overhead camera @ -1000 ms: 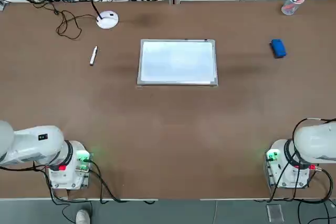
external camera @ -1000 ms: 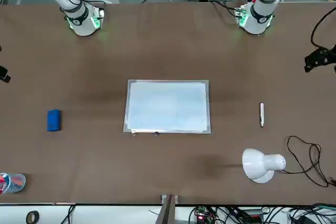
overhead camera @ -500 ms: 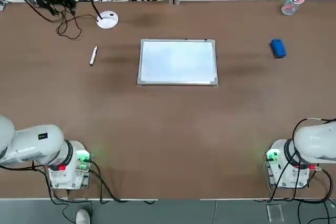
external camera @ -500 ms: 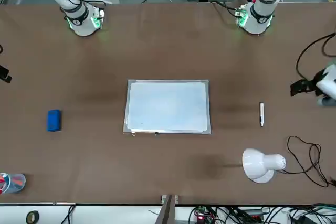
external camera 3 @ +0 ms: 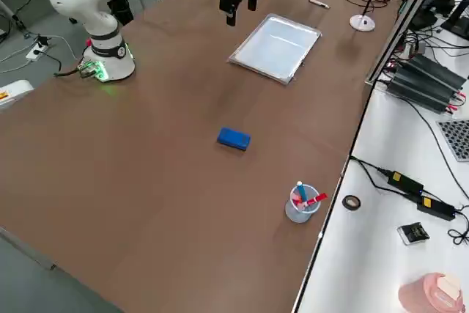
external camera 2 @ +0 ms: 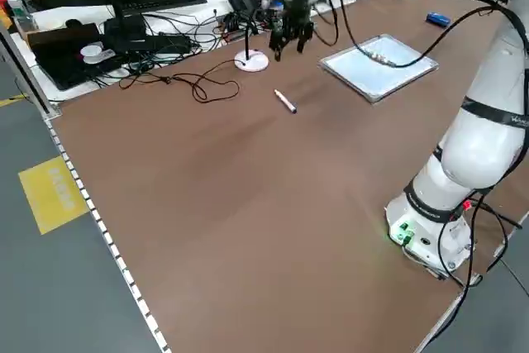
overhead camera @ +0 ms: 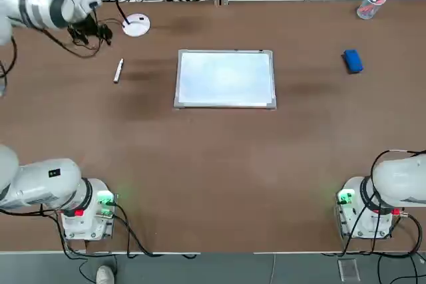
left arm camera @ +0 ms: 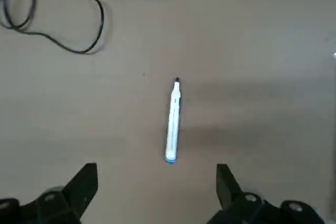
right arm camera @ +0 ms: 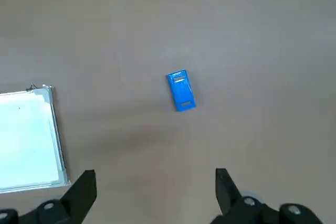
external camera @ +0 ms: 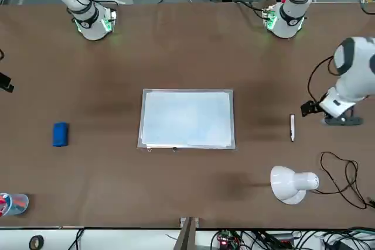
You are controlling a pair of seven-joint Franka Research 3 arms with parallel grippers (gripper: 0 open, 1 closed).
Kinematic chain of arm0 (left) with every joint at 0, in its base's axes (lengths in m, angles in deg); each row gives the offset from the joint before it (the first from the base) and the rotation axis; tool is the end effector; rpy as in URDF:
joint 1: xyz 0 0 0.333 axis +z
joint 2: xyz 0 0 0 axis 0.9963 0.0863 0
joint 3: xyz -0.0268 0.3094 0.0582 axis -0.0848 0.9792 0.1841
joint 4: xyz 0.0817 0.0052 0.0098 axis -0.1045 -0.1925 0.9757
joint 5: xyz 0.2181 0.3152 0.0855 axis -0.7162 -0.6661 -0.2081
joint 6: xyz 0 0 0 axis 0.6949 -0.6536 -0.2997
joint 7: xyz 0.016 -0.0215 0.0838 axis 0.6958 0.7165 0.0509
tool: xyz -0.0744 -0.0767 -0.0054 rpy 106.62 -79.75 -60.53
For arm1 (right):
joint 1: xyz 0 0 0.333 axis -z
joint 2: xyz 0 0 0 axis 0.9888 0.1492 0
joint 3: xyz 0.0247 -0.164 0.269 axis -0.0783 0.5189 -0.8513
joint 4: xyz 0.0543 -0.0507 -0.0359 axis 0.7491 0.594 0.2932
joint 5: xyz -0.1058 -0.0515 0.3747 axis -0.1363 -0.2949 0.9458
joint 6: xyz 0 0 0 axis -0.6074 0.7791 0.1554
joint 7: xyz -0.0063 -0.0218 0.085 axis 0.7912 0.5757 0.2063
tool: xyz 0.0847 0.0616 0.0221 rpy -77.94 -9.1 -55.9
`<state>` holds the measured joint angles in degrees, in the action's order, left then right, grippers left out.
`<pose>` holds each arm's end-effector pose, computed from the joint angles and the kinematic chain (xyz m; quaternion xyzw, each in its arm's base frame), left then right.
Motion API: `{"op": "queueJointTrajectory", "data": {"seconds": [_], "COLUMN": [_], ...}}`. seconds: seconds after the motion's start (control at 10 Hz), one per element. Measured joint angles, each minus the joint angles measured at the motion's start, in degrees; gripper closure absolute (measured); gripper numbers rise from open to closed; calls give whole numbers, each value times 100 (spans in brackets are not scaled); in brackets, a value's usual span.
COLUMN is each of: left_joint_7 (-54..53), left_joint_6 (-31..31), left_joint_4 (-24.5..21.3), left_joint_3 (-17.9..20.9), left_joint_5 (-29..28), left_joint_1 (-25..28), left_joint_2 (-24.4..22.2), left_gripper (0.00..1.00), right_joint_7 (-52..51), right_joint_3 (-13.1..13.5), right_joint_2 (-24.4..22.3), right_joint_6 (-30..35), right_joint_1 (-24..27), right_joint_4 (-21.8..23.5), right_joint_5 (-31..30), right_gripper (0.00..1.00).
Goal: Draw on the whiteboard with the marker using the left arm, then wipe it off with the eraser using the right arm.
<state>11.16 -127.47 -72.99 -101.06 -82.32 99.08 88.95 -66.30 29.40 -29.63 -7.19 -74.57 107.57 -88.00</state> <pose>0.5624 -0.0358 0.3294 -0.9985 0.0389 -0.0362 0.0101 0.5691 -0.0253 0.6176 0.9977 -0.0655 0.0136 0.0075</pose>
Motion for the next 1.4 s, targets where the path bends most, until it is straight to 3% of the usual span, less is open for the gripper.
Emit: {"op": "queueJointTrajectory", "data": {"seconds": [0.3, 0.5, 1.4], "left_joint_7": [42, 116, 159], "left_joint_6": [-551, -613, -1247], "left_joint_4": [-294, -293, -112], "left_joint_3": [2, 3, 15], "left_joint_5": [-314, -344, -361], "left_joint_1": [2, 5, 37], "left_joint_2": [433, 682, 1580], "left_gripper": [4, 15, 38], "right_joint_7": [2, 2, 2], "right_joint_3": [-12, -12, -12], "right_joint_2": [-1, -1, -1], "right_joint_6": [-19, -22, 0], "right_joint_1": [-26, -30, -35], "right_joint_4": [26, 39, 65], "right_joint_5": [1, 1, 1], "right_gripper": [0, 0, 0]}}
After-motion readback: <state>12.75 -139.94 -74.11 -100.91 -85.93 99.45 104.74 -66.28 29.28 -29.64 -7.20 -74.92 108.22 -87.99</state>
